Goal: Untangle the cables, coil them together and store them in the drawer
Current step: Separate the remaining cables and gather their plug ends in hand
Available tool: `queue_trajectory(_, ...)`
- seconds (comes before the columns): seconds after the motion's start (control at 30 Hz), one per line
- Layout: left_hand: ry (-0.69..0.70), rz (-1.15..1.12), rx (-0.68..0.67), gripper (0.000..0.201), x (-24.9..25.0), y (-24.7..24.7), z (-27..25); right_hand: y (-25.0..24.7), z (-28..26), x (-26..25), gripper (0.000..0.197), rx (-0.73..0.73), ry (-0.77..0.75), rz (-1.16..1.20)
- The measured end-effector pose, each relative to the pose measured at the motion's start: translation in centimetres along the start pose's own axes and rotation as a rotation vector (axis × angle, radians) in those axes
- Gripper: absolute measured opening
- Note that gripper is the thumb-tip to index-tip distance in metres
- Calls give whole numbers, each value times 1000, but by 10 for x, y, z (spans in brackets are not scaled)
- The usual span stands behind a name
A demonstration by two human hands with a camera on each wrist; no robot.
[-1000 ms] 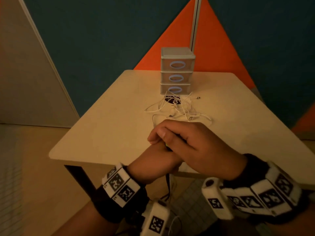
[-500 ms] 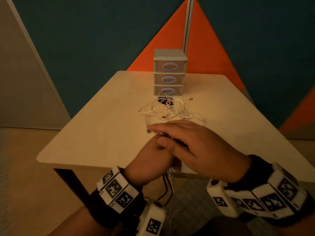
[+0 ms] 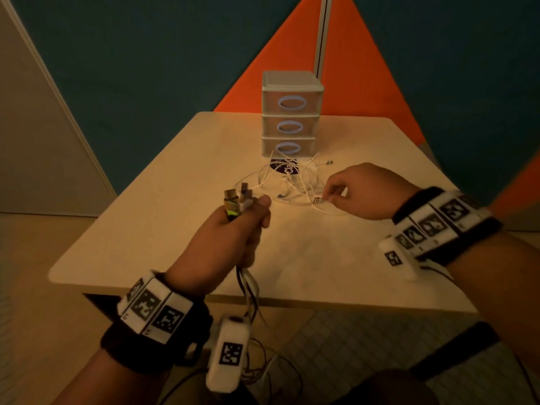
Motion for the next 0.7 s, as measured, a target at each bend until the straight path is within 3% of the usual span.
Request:
queue_trajectory(0.13,13,-93,-2,33,14,-12,11,13,32,0,18,-136,60,-27)
queue_trajectory(0.4,76,-110,76,31,42,-8,47,16,56,34,22,-46,220,-64)
queue_trajectory(0.53,72,-188,-17,32,54,5,77,24,64,41,16,-135,179,4)
queue_trajectory(0.7,48,-207,-155,33,62,21,117,27,77,42,14,-157,105,-110)
Point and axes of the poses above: each hand's wrist, its own z-axis towards the middle knuckle, its own y-axis out of the palm, x = y × z, the point moved 4 cm from there along z, towards the middle knuckle, and after that the axes turned 4 degrees about -x, right-handed, at the moved point
